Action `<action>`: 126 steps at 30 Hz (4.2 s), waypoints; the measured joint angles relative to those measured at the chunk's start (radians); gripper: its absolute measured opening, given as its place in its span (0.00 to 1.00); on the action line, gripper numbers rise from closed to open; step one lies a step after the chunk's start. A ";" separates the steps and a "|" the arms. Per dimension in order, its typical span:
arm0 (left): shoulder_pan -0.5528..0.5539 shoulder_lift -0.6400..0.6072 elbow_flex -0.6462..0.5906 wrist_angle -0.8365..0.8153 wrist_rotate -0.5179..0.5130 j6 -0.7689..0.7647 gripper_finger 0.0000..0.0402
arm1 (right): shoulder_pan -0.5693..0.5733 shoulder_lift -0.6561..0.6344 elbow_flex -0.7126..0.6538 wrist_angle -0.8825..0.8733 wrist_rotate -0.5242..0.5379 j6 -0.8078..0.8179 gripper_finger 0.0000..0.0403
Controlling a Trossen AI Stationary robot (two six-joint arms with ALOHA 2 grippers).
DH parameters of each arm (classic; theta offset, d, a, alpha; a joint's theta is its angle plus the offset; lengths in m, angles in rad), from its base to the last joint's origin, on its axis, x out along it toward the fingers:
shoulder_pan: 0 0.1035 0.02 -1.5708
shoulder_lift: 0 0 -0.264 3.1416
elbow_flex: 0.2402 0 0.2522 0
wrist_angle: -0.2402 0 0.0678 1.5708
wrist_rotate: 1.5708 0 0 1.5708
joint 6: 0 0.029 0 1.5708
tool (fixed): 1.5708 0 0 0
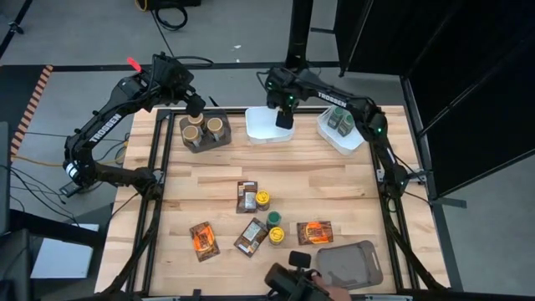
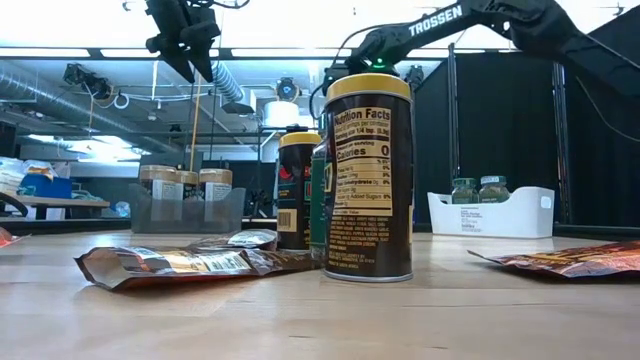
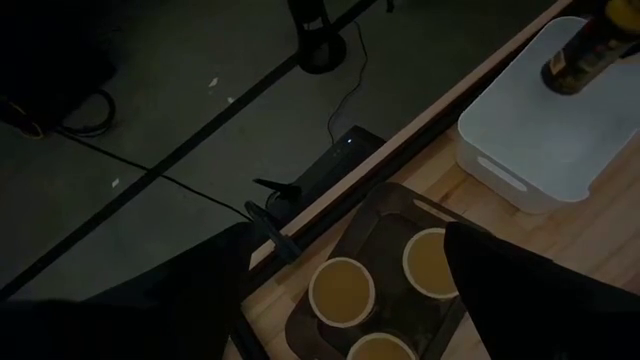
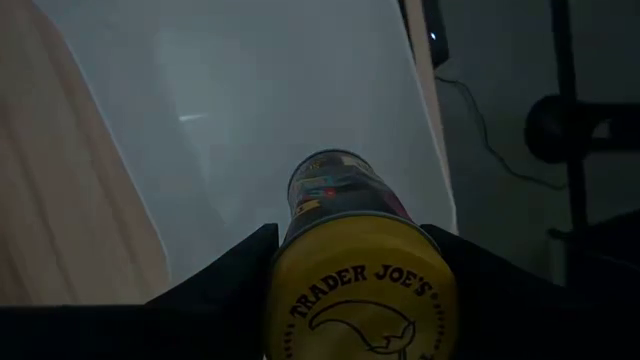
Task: Sort spices by type
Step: Put the yellow seasoning bottle into the left white bin
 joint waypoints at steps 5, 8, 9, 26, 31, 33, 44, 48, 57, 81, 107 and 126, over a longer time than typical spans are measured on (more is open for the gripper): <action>0.000 0.000 0.000 0.000 -0.001 0.000 0.84 | 0.002 0.035 0.000 0.006 -0.007 -0.027 0.56; 0.000 0.000 0.000 0.000 -0.004 0.000 0.84 | 0.002 0.072 -0.002 0.000 -0.003 -0.034 0.56; 0.000 0.000 0.000 0.000 -0.005 0.000 0.84 | 0.002 0.073 -0.002 0.006 -0.002 -0.033 0.56; 0.000 0.000 0.000 0.000 -0.012 0.011 0.84 | 0.003 0.079 0.020 0.010 0.069 -0.073 0.97; 0.000 0.000 0.000 0.001 -0.012 0.011 0.84 | 0.015 0.078 0.115 -0.006 0.049 -0.081 0.90; 0.000 0.000 0.000 0.001 -0.013 0.011 0.84 | 0.024 0.078 0.182 -0.028 0.046 -0.089 0.87; 0.000 0.000 0.000 0.008 -0.016 0.012 0.84 | 0.179 -0.139 0.170 -0.151 -0.101 0.004 0.85; 0.000 0.000 -0.003 0.009 -0.016 0.012 0.84 | 0.315 -0.164 0.170 -0.180 -0.104 0.058 0.85; 0.000 0.000 -0.094 0.006 -0.017 0.012 0.84 | 0.564 -0.161 0.149 -0.114 -0.102 0.043 0.84; 0.000 0.000 -0.168 -0.006 -0.016 0.014 0.84 | 0.665 -0.159 -0.219 0.228 -0.103 -0.142 0.82; 0.000 0.000 -0.167 -0.005 -0.016 0.009 0.84 | 0.677 -0.161 -0.374 0.354 -0.131 -0.206 0.77; 0.000 0.000 -0.167 -0.006 -0.016 0.011 0.84 | 0.676 -0.164 -0.370 0.375 -0.129 -0.203 0.40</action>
